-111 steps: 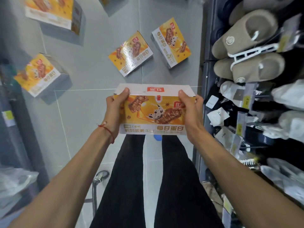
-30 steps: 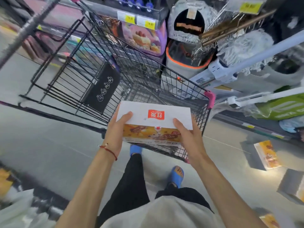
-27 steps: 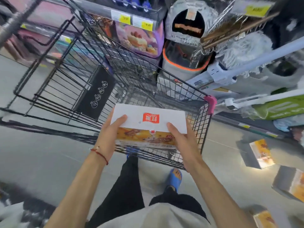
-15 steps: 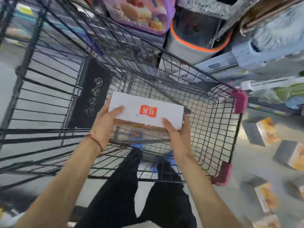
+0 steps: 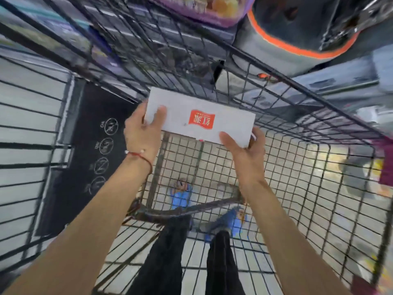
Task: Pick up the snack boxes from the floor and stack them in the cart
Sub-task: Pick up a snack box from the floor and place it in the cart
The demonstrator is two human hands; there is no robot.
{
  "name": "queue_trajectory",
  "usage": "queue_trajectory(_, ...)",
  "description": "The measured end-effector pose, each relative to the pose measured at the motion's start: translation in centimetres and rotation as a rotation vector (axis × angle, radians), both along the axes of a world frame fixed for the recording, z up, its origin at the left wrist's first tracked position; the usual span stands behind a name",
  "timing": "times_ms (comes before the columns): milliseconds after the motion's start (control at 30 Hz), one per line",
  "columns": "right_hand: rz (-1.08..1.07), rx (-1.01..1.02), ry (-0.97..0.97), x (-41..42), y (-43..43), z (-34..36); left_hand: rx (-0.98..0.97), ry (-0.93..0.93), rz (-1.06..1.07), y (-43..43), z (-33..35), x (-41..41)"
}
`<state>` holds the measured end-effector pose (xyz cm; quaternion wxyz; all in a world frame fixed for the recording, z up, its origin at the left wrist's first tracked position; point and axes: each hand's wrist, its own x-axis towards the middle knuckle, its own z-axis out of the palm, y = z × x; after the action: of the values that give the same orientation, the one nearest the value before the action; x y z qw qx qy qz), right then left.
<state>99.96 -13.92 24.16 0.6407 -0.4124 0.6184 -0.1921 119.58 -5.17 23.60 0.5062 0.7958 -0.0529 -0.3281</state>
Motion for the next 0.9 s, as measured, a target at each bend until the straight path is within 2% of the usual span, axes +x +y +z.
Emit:
queue_trajectory(133,-0.019,-0.012,-0.001,1.0,-1.1,-2.1,0.031,-0.031,0.002,-2.6,-2.8,1.1)
queue_trajectory(300,0.028,-0.049,0.026,1.9,-0.5,-2.9,0.062,0.022,0.01,-3.2,-5.1,1.7)
queue_trajectory(433,0.023,-0.05,0.017,2.3,-0.5,-3.0,0.073,-0.005,-0.023,-3.4,-4.9,2.0)
queue_trajectory(633,0.028,-0.056,-0.005,2.3,-0.4,-3.5,0.102,-0.164,-0.111,-2.6,-3.3,1.0)
queue_trajectory(733,0.03,-0.055,-0.013,2.1,-0.1,-4.0,0.116,-0.352,-0.23,-1.8,-1.8,-0.3)
queue_trajectory(800,0.06,-0.038,-0.008,1.7,0.3,-4.2,0.136,-0.428,-0.231,-0.9,-1.4,-1.6)
queue_trajectory(900,0.078,0.058,-0.022,1.3,1.3,-4.1,0.166,-0.28,-0.065,0.3,-1.4,-3.5)
